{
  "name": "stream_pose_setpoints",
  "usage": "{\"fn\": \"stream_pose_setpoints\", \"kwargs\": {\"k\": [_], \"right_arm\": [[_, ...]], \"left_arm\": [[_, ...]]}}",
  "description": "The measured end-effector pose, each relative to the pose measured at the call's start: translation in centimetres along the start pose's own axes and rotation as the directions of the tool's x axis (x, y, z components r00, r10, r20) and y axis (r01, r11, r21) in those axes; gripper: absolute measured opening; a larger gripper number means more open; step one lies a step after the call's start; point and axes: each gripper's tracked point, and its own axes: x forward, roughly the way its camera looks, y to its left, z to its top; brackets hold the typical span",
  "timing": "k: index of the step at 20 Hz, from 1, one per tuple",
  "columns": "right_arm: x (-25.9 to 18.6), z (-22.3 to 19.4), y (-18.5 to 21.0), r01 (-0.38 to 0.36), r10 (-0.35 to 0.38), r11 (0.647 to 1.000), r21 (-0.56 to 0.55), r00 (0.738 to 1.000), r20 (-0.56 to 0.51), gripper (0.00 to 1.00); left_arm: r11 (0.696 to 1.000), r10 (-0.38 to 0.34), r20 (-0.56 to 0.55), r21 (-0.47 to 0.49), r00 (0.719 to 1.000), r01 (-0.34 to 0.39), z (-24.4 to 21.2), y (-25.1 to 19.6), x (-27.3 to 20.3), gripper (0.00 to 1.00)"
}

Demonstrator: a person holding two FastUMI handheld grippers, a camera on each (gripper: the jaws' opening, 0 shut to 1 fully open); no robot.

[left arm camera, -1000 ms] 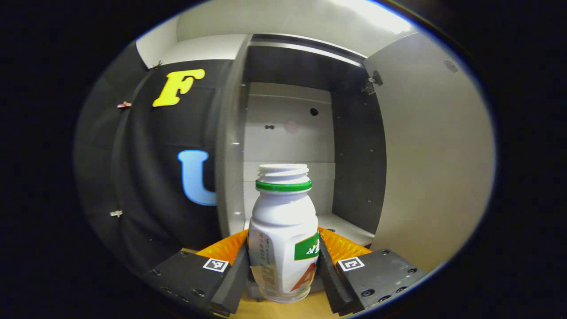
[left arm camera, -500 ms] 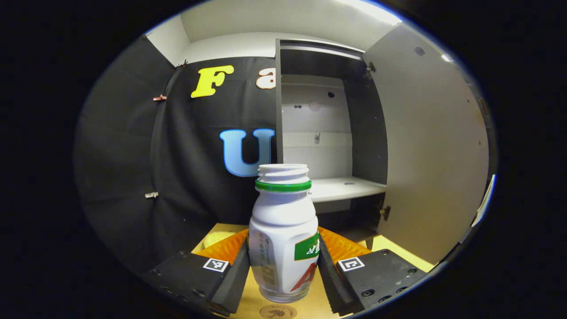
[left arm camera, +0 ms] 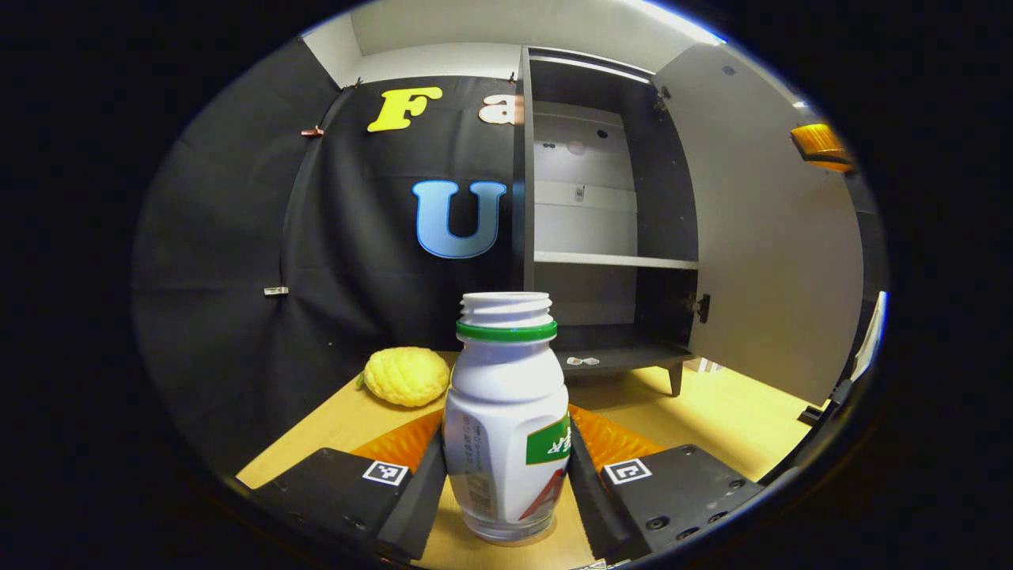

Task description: Open the cabinet door with the right hand, grasp the bottle in the cabinet with the left hand and place it on the coaster, then close the cabinet door with the right hand.

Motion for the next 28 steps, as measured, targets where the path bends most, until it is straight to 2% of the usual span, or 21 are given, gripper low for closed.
{"fn": "stream_pose_setpoints", "kwargs": {"k": [3, 5, 9, 15, 18, 20, 22, 23, 25, 28], "right_arm": [[1.4, -2.0, -0.6, 0.009, -0.009, 1.0, 0.008, 1.0, -0.022, 0.08], [1.8, -3.6, -1.2, 0.02, -0.02, 1.0, -0.013, 0.999, -0.038, 0.08], [2.9, -6.5, -0.9, -0.007, 0.009, 1.0, 0.02, 0.995, -0.099, 0.09], [3.5, -7.6, -2.0, 0.011, -0.007, 1.0, 0.03, 0.994, -0.112, 0.08], [3.6, -8.0, -1.7, -0.003, 0.007, 0.999, 0.034, 0.992, -0.126, 0.09], [3.4, -8.2, -1.5, -0.009, 0.011, 1.0, 0.018, 0.991, -0.132, 0.08], [3.5, -8.3, -1.7, -0.011, 0.011, 1.0, 0.002, 0.991, -0.135, 0.08], [3.3, -8.3, -1.7, -0.013, 0.013, 1.0, 0.002, 0.991, -0.137, 0.08], [3.2, -8.1, -1.6, -0.014, 0.015, 1.0, 0.005, 0.991, -0.135, 0.08], [2.9, -7.1, -1.9, -0.002, 0.003, 1.0, 0.006, 0.992, -0.124, 0.08]], "left_arm": [[0.999, 0.019, 0.001, 0.039, 1.0, -0.019, -2.7, 0.6, 1.5, 0.75], [1.0, 0.003, 0.001, 0.019, 1.0, -0.003, -4.3, 0.1, 2.4, 0.75], [0.999, -0.01, 0.031, -0.033, 0.999, 0.011, -5.4, -0.5, 3.4, 0.75], [0.999, -0.002, 0.036, -0.035, 0.999, 0.003, -6.7, -0.7, 3.7, 0.75], [1.0, -0.016, 0.026, -0.007, 1.0, 0.016, -7.2, -1.5, 3.7, 0.76], [1.0, 0.009, 0.007, 0.011, 1.0, -0.009, -7.9, -1.2, 3.6, 0.78], [1.0, 0.016, 0.001, 0.008, 1.0, -0.016, -8.0, -1.0, 3.8, 0.94], [1.0, 0.011, -0.01, -0.005, 1.0, -0.011, -8.1, -1.0, 4.0, 0.98], [1.0, 0.009, -0.02, -0.028, 1.0, -0.01, -7.6, -1.0, 3.8, 0.98], [1.0, 0.012, 0.027, -0.003, 1.0, -0.012, -4.2, -0.6, 3.4, 0.98]]}}
